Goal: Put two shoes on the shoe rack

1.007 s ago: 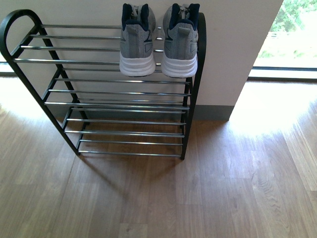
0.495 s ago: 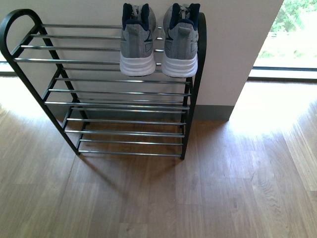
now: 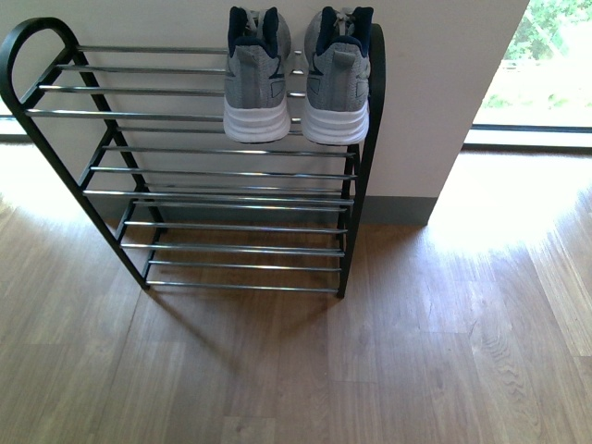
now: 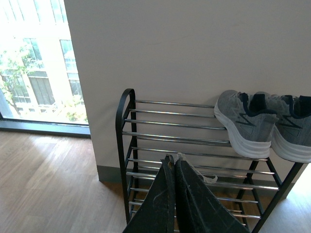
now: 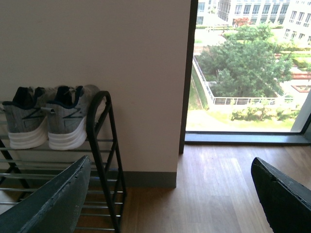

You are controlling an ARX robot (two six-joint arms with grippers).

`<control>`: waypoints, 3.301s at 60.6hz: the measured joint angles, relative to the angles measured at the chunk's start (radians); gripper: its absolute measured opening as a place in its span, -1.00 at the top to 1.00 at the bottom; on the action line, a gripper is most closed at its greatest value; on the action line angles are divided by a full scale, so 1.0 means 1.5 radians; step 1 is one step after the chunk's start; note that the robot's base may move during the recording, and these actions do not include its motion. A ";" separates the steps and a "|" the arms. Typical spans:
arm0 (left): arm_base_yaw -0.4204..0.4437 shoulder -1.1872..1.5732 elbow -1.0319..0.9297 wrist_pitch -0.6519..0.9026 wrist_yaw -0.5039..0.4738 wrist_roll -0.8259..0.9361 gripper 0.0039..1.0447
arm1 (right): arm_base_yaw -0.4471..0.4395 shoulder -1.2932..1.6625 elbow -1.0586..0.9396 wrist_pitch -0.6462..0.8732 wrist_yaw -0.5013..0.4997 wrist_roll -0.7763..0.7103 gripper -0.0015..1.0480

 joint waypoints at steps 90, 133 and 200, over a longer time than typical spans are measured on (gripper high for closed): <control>0.001 -0.128 0.000 -0.140 0.000 0.002 -0.83 | -0.001 0.000 0.000 0.000 0.002 0.000 -0.82; 0.001 -0.128 0.000 -0.140 0.000 0.002 -0.83 | -0.001 -0.001 0.000 0.000 0.001 0.000 -0.82; 0.001 -0.128 0.000 -0.141 0.000 0.002 -0.83 | -0.001 -0.001 0.000 -0.002 0.002 0.000 -0.82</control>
